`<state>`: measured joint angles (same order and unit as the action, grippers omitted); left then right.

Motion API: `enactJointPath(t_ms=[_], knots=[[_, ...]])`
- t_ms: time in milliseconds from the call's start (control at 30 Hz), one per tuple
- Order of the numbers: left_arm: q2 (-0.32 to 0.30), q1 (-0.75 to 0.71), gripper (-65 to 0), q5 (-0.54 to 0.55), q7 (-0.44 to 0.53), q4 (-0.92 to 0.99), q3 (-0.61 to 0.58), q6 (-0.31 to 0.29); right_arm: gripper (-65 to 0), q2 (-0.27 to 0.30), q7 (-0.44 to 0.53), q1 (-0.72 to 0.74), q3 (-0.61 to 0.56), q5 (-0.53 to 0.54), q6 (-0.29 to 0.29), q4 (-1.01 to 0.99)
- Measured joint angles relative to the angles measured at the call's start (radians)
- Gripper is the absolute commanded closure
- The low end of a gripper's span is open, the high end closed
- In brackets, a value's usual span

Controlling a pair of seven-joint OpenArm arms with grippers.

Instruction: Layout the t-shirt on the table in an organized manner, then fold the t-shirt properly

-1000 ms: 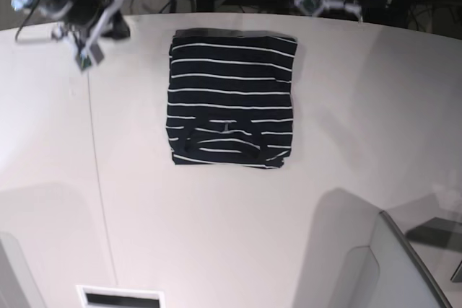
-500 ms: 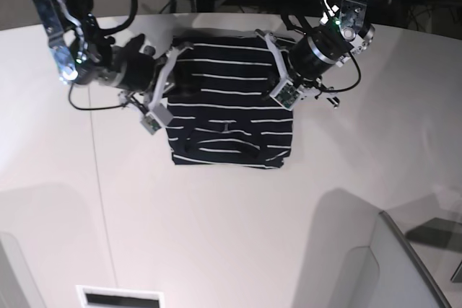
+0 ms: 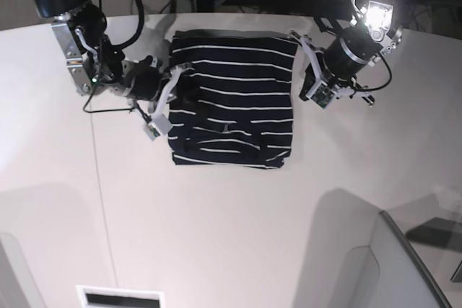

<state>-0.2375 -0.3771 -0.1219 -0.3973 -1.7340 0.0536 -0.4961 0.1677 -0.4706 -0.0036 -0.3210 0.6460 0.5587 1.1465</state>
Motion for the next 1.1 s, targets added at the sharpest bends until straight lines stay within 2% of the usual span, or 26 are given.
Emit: enactJointPath(t_ms=[167, 233, 300, 333, 367, 467, 600, 800, 933, 1100], knots=[[-0.001, -0.027, 0.0, 0.000, 0.002, 0.000, 0.002, 0.000, 0.0, -0.002, -0.006, 0.010, 0.001, -0.006, 0.058, 0.004], [0.002, -0.031, 0.0, 0.001, 0.002, -0.001, 0.000, -0.001, 0.0, 0.006, -0.011, -0.013, 0.004, -0.019, 0.047, 0.095], [0.001, -0.039, 0.0, 0.004, 0.005, -0.011, 0.011, 0.000, 0.0, 0.038, -0.003, -0.058, 0.005, 0.003, 0.035, 0.240], [0.003, -0.050, 0.0, 0.005, 0.005, -0.027, 0.027, -0.001, 0.0, 0.054, -0.007, -0.081, 0.005, 0.006, 0.023, 0.306], [0.003, -0.069, 0.0, 0.010, 0.005, -0.049, 0.045, 0.000, 0.0, 0.075, -0.027, -0.105, 0.005, 0.005, -0.014, 0.373], [0.002, -0.115, 0.0, 0.011, 0.005, -0.098, 0.068, 0.000, 0.0, 0.120, -0.127, -0.180, 0.083, -0.006, -0.055, 0.518], [0.001, -0.213, 0.0, 0.017, 0.019, -0.131, 0.078, 0.000, 0.0, 0.166, -0.201, -0.282, 0.232, 0.004, -0.042, 0.647], [0.002, -0.385, 0.0, 0.019, 0.019, -0.124, 0.068, 0.000, 0.0, 0.221, -0.255, -0.490, 0.461, -0.013, -0.047, 0.687], [0.002, -0.484, 0.0, 0.007, 0.013, -0.128, 0.076, 0.000, 0.0, 0.234, -0.233, -0.599, 0.535, -0.003, -0.045, 0.701], [-0.012, -0.584, 0.0, 0.008, 0.020, -0.124, 0.079, 0.002, 0.0, 0.222, -0.248, -0.753, 0.530, -0.004, -0.043, 0.695]])
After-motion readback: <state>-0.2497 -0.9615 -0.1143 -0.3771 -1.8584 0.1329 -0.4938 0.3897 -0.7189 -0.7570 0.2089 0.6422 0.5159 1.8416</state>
